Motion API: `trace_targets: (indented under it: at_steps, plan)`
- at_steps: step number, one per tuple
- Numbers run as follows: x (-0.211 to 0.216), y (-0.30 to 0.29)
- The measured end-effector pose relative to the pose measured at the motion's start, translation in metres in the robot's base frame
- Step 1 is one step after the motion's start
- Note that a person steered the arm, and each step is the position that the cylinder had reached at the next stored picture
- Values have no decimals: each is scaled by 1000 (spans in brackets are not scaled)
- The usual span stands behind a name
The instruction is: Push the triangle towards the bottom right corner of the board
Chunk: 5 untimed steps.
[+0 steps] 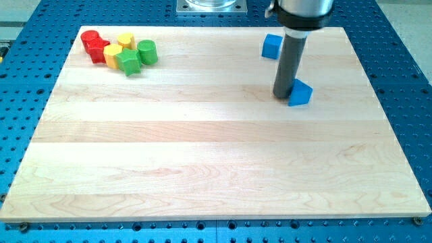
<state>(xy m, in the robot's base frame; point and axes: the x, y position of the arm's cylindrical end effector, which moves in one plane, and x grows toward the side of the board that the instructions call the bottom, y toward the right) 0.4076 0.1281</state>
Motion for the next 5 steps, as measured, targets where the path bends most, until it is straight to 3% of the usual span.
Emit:
trace_targets:
  at_steps: [1, 2, 3, 5]
  plan:
    - [33, 0]
    - [1, -18]
    - [-19, -1]
    - [63, 38]
